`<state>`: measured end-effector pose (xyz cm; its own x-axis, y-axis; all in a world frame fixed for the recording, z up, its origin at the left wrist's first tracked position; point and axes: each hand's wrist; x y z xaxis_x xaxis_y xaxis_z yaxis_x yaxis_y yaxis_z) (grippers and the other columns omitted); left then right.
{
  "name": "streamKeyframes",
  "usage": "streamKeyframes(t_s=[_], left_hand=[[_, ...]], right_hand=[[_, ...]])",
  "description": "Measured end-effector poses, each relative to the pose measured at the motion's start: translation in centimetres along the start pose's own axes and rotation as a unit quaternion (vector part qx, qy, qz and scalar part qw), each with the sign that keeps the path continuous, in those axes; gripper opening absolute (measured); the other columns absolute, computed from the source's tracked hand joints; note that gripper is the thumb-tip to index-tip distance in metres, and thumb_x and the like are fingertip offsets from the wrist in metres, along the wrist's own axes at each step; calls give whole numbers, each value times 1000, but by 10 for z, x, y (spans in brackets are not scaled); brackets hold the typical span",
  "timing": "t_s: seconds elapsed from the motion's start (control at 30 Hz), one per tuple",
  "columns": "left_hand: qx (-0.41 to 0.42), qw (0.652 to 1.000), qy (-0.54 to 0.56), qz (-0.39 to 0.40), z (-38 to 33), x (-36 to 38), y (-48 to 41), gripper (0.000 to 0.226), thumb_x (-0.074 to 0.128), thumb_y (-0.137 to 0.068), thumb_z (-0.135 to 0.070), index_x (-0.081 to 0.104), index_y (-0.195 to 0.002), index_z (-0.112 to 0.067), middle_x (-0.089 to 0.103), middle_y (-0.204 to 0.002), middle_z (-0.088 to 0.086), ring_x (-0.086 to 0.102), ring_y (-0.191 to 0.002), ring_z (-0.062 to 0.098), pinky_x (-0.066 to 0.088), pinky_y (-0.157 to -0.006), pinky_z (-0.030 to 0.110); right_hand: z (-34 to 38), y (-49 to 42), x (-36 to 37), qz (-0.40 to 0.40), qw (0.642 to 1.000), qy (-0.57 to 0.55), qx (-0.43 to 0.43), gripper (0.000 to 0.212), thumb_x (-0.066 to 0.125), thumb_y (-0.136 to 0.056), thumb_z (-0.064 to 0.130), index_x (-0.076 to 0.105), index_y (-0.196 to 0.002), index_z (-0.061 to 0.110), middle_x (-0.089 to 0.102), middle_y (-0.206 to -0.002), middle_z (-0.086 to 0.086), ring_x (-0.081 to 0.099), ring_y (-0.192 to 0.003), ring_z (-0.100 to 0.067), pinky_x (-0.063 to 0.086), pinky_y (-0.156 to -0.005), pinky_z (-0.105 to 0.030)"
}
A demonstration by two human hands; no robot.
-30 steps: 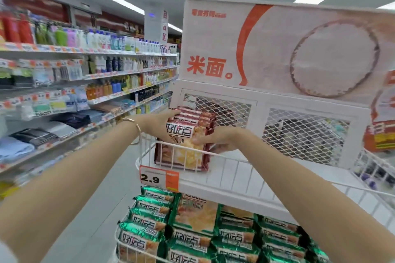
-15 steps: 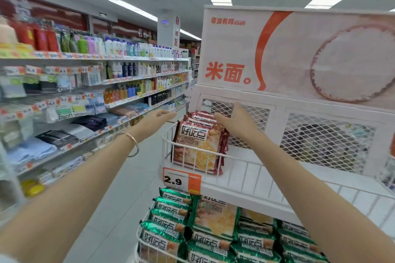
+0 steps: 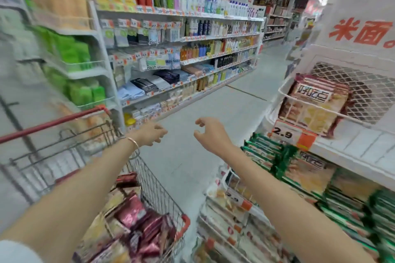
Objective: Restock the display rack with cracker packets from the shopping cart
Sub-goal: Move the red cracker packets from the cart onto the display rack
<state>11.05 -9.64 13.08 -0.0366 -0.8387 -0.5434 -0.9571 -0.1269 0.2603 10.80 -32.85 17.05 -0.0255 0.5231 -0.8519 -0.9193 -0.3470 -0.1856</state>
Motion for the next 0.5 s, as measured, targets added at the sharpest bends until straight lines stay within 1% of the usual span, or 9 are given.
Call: streamKeyframes(t_s=[0.07,0.1,0.17,0.2,0.27,0.33,0.4,0.47,0.5], left_hand=[[-45,999,-10,-7,55,-15,18,29,52,-104,-26,62,-115,-1,63,-105,9,62,-91,22,48,-66,30],[-64,998,-23,-7,79,-21,29,27,52,-103,-25,64,-106,-1,64,-98,10,62,-84,21,46,-60,27],[-101,994,-38,-12,120,-27,50,24,52,-103,-21,61,-84,-8,60,-79,9,54,-64,18,41,-51,21],[-117,992,-35,-14,138,-29,60,25,52,-103,-20,58,-80,-10,57,-74,7,49,-59,15,38,-46,19],[-152,988,-13,-14,173,-33,75,23,53,-102,-18,60,-82,-10,57,-78,8,45,-57,15,36,-46,21],[-180,983,11,-21,205,-34,84,18,53,-102,-14,59,-86,-9,57,-84,11,47,-59,17,40,-52,23],[-199,979,28,-35,231,-31,92,14,55,-100,-11,58,-87,-8,58,-84,10,52,-62,19,44,-58,25],[-224,971,77,-41,258,-26,95,12,59,-99,-16,57,-89,-9,58,-83,13,53,-66,25,40,-57,32],[-242,964,105,-46,269,-23,98,12,59,-99,-17,56,-91,-10,59,-79,12,53,-66,24,36,-54,33]], right_hand=[[16,9,55,70,998,-7,2,39,62,-91,23,61,-128,10,64,-124,-10,57,-118,-27,43,-101,-37],[24,14,80,102,995,-7,1,39,63,-91,22,62,-128,10,64,-124,-10,57,-118,-27,43,-100,-36],[35,25,125,163,987,-5,0,40,62,-91,20,61,-129,9,64,-127,-11,57,-119,-27,42,-98,-34],[39,29,144,191,982,-5,0,40,61,-92,19,60,-131,9,64,-127,-11,57,-120,-27,42,-98,-33],[44,37,180,237,971,-11,4,40,60,-93,17,59,-132,10,64,-127,-12,57,-121,-28,43,-98,-33],[44,41,209,279,960,-7,1,40,58,-93,14,58,-133,8,61,-131,-12,55,-123,-27,44,-103,-37],[39,43,236,319,948,5,-4,39,56,-94,13,57,-132,8,60,-133,-12,56,-122,-27,45,-105,-41],[32,41,260,358,934,16,-4,36,56,-94,14,59,-129,8,62,-129,-10,60,-116,-27,49,-101,-41],[29,39,271,378,925,23,-4,35,56,-94,15,59,-128,8,62,-128,-10,61,-114,-27,50,-99,-39]])
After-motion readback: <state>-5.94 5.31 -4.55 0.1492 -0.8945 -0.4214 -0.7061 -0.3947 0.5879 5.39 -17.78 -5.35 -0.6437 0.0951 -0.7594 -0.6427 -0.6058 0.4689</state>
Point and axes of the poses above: each hand's wrist, its own y-axis away from the middle knuckle, its own x-axis out of the palm, z = x × y
